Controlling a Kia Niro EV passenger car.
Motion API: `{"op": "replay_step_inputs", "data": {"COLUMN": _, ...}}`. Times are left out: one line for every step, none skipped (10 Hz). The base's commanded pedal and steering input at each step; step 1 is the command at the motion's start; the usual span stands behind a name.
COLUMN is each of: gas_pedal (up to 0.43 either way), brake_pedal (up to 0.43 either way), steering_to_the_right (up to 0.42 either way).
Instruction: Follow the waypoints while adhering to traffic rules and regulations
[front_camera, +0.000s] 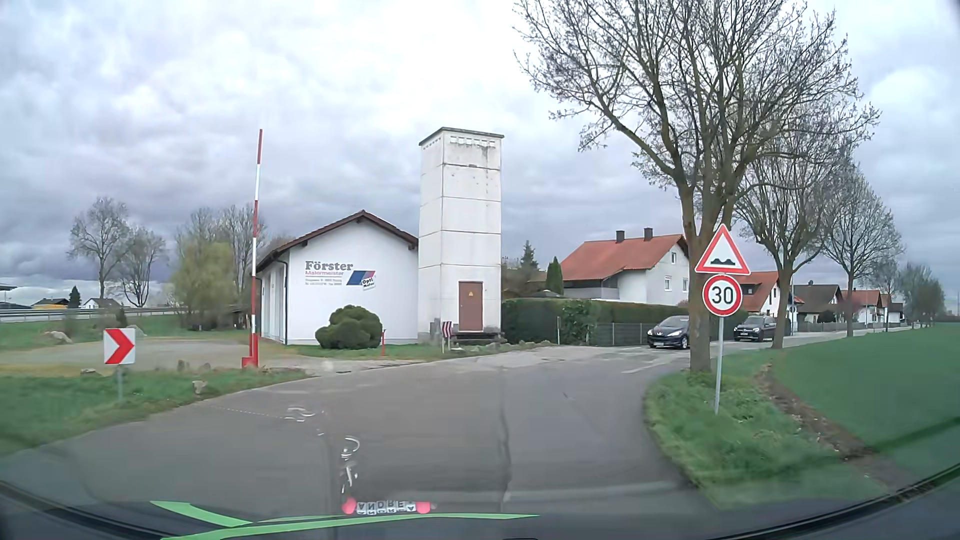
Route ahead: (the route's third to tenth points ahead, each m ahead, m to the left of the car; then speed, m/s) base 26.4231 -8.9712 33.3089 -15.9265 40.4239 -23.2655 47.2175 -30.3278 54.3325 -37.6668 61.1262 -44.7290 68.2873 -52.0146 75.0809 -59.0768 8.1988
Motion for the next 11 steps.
{"op": "replay_step_inputs", "data": {"gas_pedal": 0.000, "brake_pedal": 0.171, "steering_to_the_right": 0.081}}
{"op": "replay_step_inputs", "data": {"gas_pedal": 0.000, "brake_pedal": 0.171, "steering_to_the_right": 0.086}}
{"op": "replay_step_inputs", "data": {"gas_pedal": 0.000, "brake_pedal": 0.171, "steering_to_the_right": 0.092}}
{"op": "replay_step_inputs", "data": {"gas_pedal": 0.000, "brake_pedal": 0.171, "steering_to_the_right": 0.096}}
{"op": "replay_step_inputs", "data": {"gas_pedal": 0.000, "brake_pedal": 0.171, "steering_to_the_right": 0.100}}
{"op": "replay_step_inputs", "data": {"gas_pedal": 0.000, "brake_pedal": 0.177, "steering_to_the_right": 0.105}}
{"op": "replay_step_inputs", "data": {"gas_pedal": 0.000, "brake_pedal": 0.177, "steering_to_the_right": 0.109}}
{"op": "replay_step_inputs", "data": {"gas_pedal": 0.000, "brake_pedal": 0.183, "steering_to_the_right": 0.114}}
{"op": "replay_step_inputs", "data": {"gas_pedal": 0.000, "brake_pedal": 0.195, "steering_to_the_right": 0.117}}
{"op": "replay_step_inputs", "data": {"gas_pedal": 0.000, "brake_pedal": 0.201, "steering_to_the_right": 0.118}}
{"op": "replay_step_inputs", "data": {"gas_pedal": 0.000, "brake_pedal": 0.207, "steering_to_the_right": 0.118}}
